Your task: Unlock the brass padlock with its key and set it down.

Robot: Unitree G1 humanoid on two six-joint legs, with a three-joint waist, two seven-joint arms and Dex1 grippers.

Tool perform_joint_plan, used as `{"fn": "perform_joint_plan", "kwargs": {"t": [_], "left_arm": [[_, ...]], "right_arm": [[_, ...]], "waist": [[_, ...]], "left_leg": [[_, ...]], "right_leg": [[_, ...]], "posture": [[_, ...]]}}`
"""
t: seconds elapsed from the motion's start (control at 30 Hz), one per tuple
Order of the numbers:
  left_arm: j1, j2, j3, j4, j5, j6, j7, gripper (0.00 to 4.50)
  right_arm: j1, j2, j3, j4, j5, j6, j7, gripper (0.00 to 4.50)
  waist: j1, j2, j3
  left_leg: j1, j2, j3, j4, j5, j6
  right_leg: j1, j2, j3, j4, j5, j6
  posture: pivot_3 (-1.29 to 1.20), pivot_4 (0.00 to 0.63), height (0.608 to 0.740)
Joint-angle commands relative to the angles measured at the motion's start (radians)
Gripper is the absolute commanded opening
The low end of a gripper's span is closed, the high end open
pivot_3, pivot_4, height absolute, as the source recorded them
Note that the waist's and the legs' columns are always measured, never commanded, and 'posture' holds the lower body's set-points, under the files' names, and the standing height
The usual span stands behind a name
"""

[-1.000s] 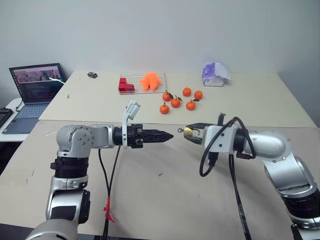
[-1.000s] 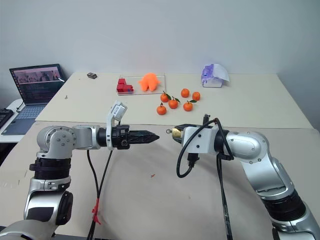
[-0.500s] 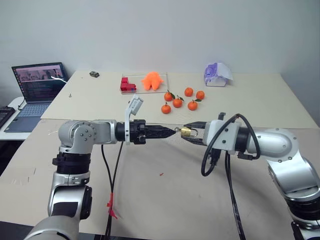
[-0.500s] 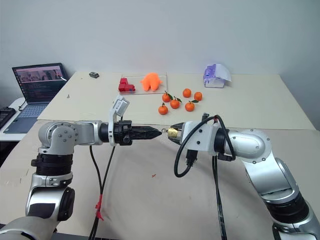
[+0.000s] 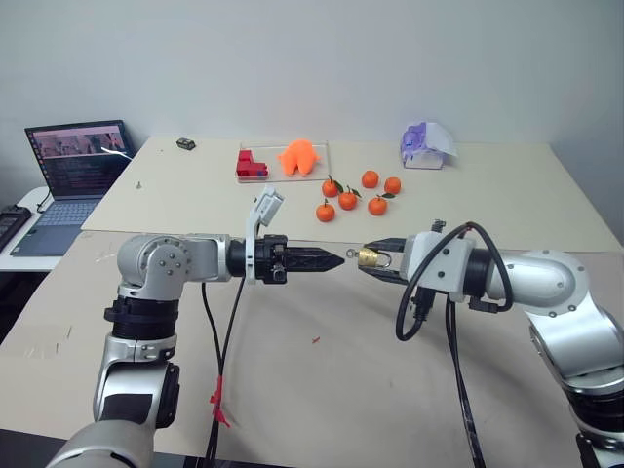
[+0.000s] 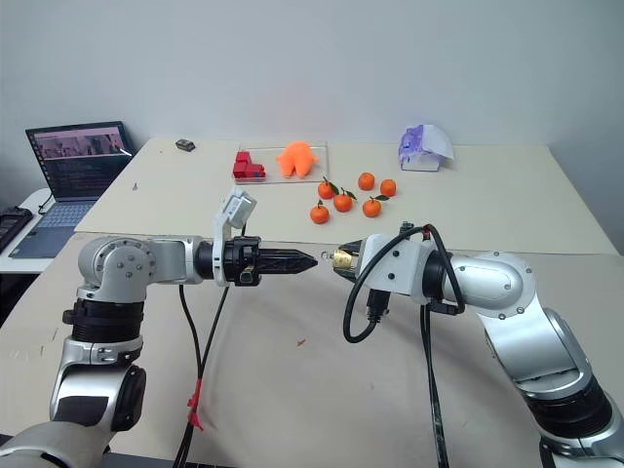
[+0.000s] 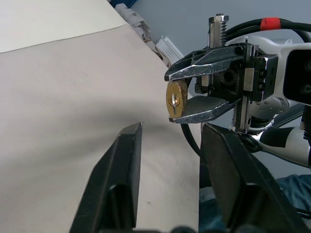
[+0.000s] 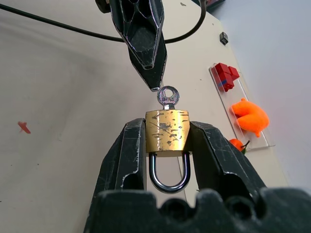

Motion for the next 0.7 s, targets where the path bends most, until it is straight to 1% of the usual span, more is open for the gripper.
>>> {"fn": "perform_joint_plan", "kwargs": {"t": [0.03,0.6,0.7], "left_arm": [[-0.027,0.010,0.003,-0.017,-0.009,-0.028,-0.020,2.02],[-0.039,0.006,-0.016,0.006,0.002,-0.060,-0.031,2.02],[-0.038,0.007,-0.017,0.007,-0.004,-0.055,-0.035,1.29]], "right_arm": [[-0.024,-0.006,-0.018,-0.044,0.011,0.010,-0.013,0.95],[-0.027,0.003,-0.004,-0.094,0.019,0.070,-0.020,0.95],[-0.027,0.004,-0.005,-0.092,0.018,0.069,-0.022,0.95]], "waist": [[0.000,0.000,0.000],[0.002,0.000,0.000],[0.002,0.000,0.000]], "left_leg": [[0.000,0.000,0.000,0.000,0.000,0.000],[0.000,0.000,-0.001,-0.001,0.000,0.000],[0.000,0.000,-0.001,-0.001,0.000,0.000]], "right_leg": [[0.000,0.000,0.000,0.000,0.000,0.000],[0.000,0.000,0.000,-0.003,0.000,0.000],[0.000,0.000,0.000,-0.003,0.000,0.000]], "posture": [[0.00,0.150,0.703],[0.00,0.150,0.703],[0.00,0.150,0.703]]}}
